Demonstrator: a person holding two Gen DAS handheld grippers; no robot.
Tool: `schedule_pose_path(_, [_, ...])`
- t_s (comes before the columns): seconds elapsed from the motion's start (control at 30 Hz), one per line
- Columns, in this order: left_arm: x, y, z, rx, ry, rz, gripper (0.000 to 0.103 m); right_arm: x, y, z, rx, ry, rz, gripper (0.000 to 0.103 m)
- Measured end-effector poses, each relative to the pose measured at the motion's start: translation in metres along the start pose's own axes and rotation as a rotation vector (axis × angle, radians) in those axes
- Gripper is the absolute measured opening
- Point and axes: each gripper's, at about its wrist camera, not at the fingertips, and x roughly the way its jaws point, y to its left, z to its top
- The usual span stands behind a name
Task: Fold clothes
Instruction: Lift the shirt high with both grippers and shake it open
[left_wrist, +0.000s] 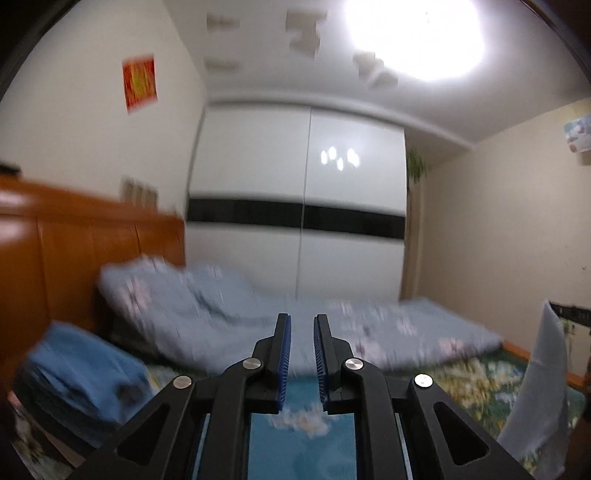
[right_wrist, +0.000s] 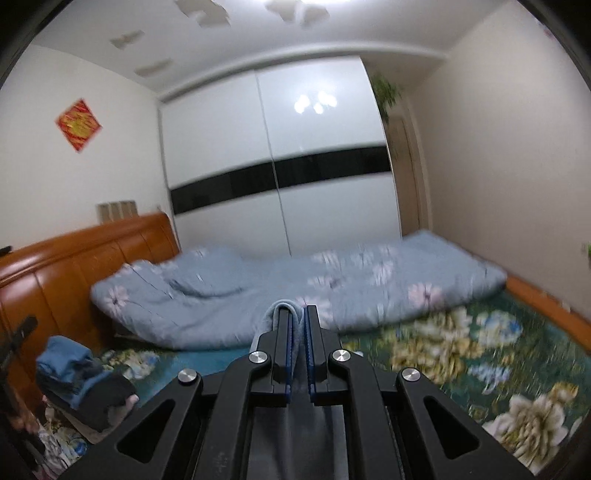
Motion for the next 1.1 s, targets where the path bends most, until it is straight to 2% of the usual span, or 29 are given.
schedule_pose_path(0.17, [0.055,0.003,-0.078,-0.067,0.208,-0.07,0.014,0.056,-0.026,-0.016,0.039,0.082,-0.046,0.006])
schedule_pose_path(0.37, [0.077,-0.04,-0.163,-0.115,0.404,-0.253,0.017,0.091,-0.064,-0.03,0.085,0.15,-0.083,0.006])
schedule_pose_path(0.4, [0.079,-0.051,-0.175,-0.121,0.438,-0.294,0.02,0.096,-0.07,-0.032,0.084,0.16,-0.092,0.006])
schedule_pose_path(0.47, [0.086,-0.074,-0.196,-0.128,0.502,-0.375,0.039,0.103,-0.078,-0.035,0.093,0.17,-0.103,0.006])
schedule_pose_path(0.53, [0.095,-0.1,-0.22,-0.129,0.573,-0.456,0.05,0.105,-0.085,-0.038,0.108,0.178,-0.103,0.006])
schedule_pose_path(0.67, [0.11,-0.139,-0.252,-0.167,0.686,-0.594,0.065,0.107,-0.095,-0.041,0.104,0.189,-0.108,0.006])
schedule_pose_path(0.7, [0.115,-0.146,-0.26,-0.175,0.711,-0.614,0.066,0.107,-0.097,-0.041,0.101,0.19,-0.108,0.006])
schedule_pose_path(0.83, [0.139,-0.175,-0.294,-0.168,0.838,-0.627,0.066,0.098,-0.107,-0.038,0.098,0.183,-0.105,0.006])
schedule_pose_path(0.93, [0.142,-0.19,-0.305,-0.173,0.868,-0.67,0.063,0.091,-0.113,-0.037,0.089,0.178,-0.106,0.007])
schedule_pose_path(0.97, [0.144,-0.193,-0.307,-0.169,0.863,-0.674,0.058,0.089,-0.115,-0.036,0.089,0.176,-0.107,0.007])
schedule_pose_path(1.1, [0.14,-0.205,-0.304,-0.138,0.852,-0.664,0.022,0.077,-0.123,-0.035,0.102,0.166,-0.113,0.007])
